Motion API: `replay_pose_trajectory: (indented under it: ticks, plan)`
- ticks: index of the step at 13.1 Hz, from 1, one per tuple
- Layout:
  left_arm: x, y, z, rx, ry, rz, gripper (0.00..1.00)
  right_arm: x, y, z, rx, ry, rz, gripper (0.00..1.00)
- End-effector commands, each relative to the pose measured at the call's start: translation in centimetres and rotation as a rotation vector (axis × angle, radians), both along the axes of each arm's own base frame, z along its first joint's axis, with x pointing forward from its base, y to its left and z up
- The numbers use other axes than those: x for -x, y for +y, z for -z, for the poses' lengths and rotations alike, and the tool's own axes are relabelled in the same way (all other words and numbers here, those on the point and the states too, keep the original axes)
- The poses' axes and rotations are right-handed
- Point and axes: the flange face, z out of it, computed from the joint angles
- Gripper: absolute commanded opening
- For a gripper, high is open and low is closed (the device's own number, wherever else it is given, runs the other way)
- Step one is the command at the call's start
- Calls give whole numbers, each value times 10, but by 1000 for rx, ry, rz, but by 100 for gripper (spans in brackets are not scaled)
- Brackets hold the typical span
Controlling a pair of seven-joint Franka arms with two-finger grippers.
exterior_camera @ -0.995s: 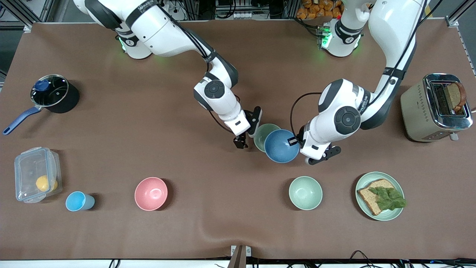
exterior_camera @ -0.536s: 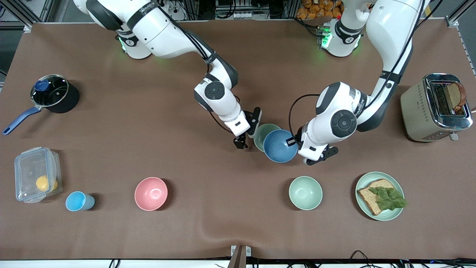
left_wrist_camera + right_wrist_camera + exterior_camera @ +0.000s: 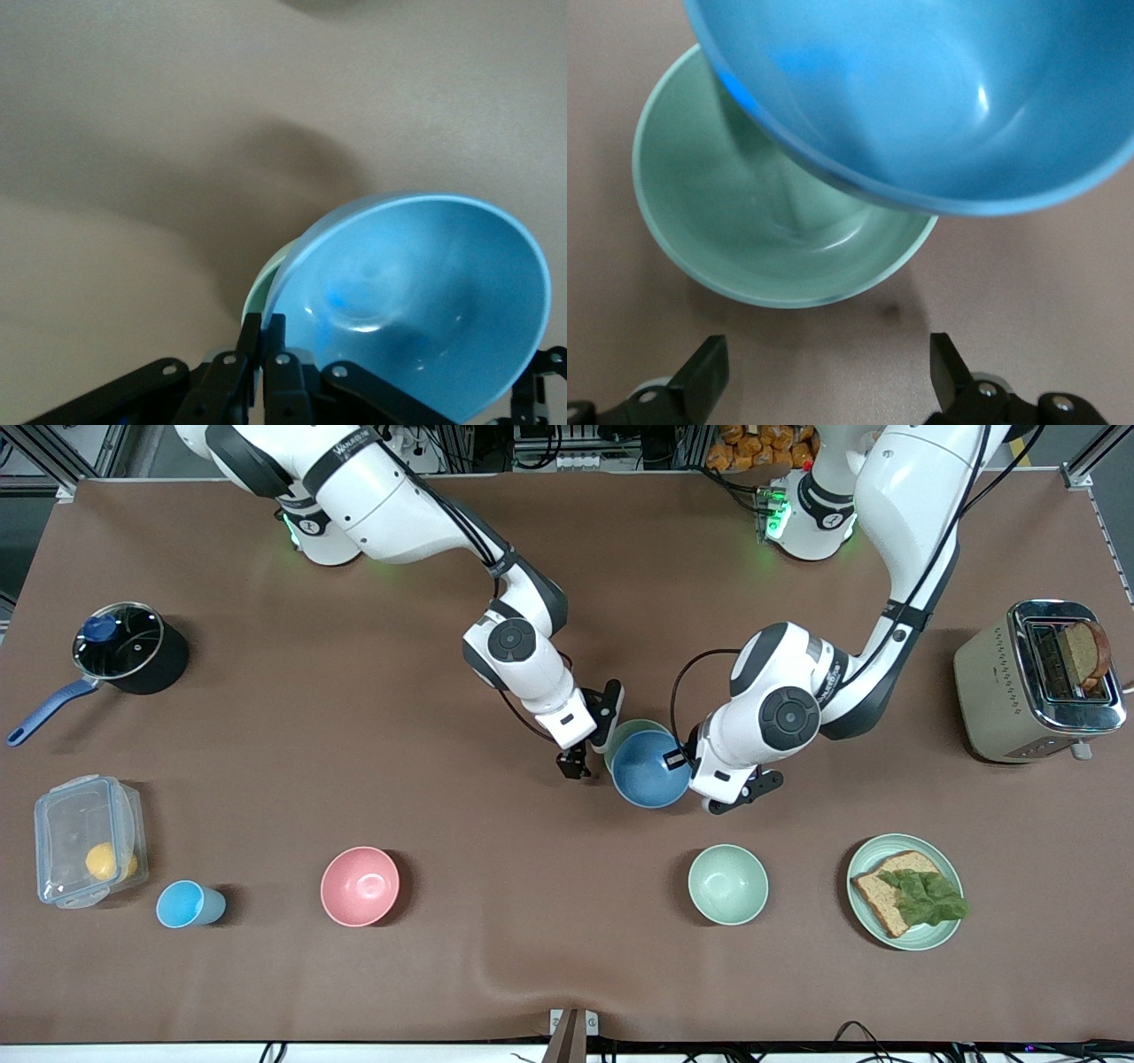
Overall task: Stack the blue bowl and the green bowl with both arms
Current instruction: 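Lower the blue bowl into the green bowl with the left gripper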
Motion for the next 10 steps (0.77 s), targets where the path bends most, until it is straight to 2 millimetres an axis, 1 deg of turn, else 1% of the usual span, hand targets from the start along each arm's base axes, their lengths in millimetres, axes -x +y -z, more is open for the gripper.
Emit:
replay_pose_trajectory:
  ticks: [1, 6, 10]
  plan:
    - [7, -14, 9, 4, -4, -2, 0, 3, 0, 4, -5, 1, 5, 100]
    - [17, -13, 26, -3, 8, 2, 0, 5, 0, 8, -1, 6, 3, 100]
    - [25, -13, 39, 3, -5, 0, 0, 6, -2, 19, 10, 16, 1, 100]
